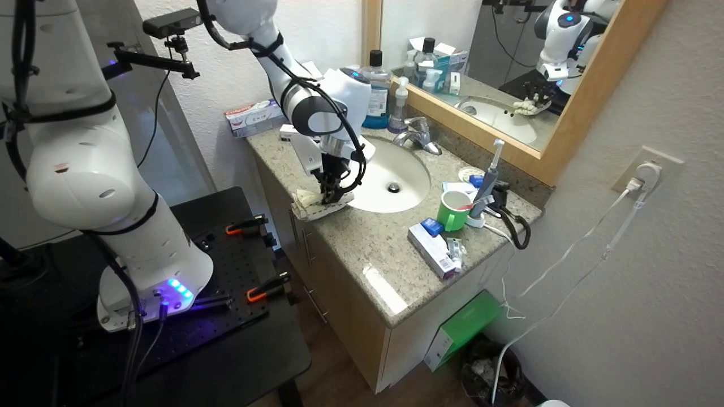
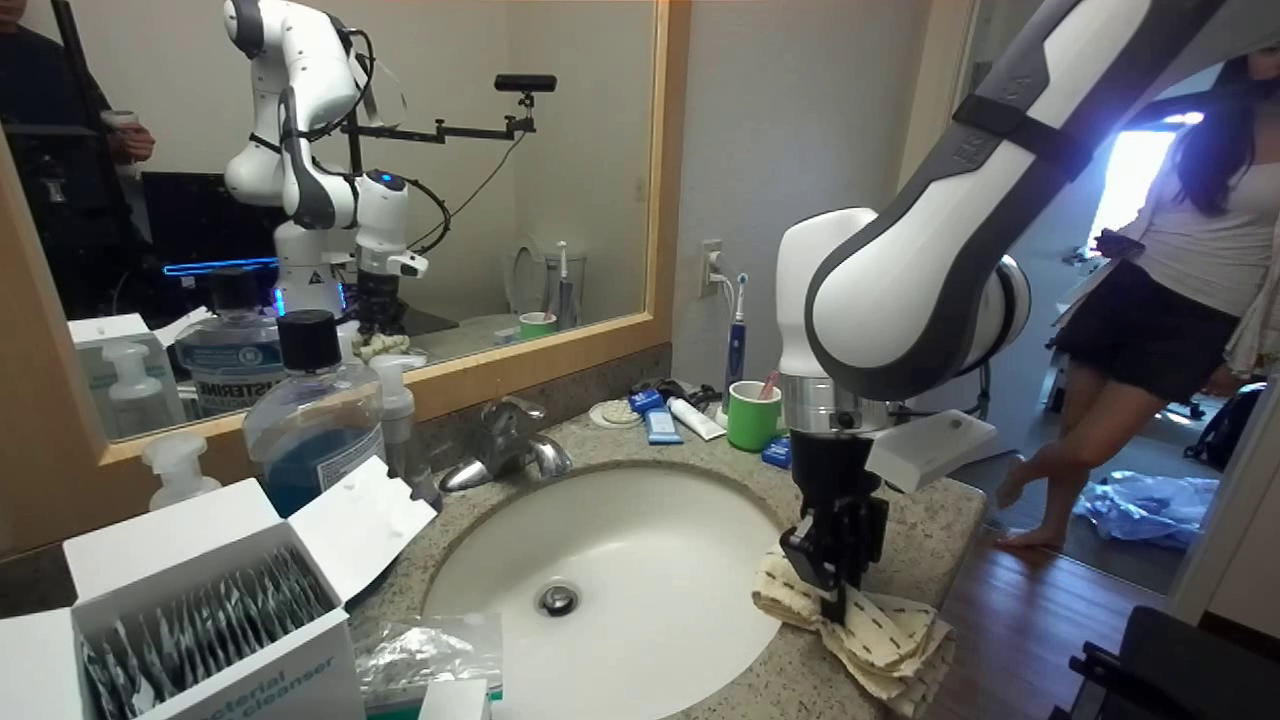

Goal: Use the cloth to wipe the counter

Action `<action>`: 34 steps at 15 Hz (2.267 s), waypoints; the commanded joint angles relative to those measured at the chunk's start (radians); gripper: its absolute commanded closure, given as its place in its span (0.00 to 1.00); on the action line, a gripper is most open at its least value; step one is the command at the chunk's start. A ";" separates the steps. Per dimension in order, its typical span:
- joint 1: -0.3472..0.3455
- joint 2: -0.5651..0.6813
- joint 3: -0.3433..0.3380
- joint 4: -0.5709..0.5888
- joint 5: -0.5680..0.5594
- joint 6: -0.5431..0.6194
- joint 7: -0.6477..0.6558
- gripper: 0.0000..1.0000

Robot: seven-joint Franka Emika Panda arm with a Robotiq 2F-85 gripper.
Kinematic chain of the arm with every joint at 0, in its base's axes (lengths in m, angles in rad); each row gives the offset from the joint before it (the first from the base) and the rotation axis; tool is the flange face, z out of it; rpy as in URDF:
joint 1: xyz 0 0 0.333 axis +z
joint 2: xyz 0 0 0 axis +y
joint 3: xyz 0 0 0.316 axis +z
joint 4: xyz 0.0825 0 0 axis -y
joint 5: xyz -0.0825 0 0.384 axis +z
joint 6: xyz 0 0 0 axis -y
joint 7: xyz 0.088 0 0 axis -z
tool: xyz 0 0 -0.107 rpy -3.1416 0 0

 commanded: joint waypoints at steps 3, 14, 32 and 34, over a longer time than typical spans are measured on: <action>-0.006 0.037 0.036 -0.007 0.027 0.041 -0.047 0.95; 0.034 0.001 0.095 -0.018 0.047 0.008 -0.011 0.95; 0.100 0.038 0.141 0.035 0.031 -0.007 0.056 0.95; 0.121 0.045 0.151 0.045 0.018 -0.020 0.074 0.95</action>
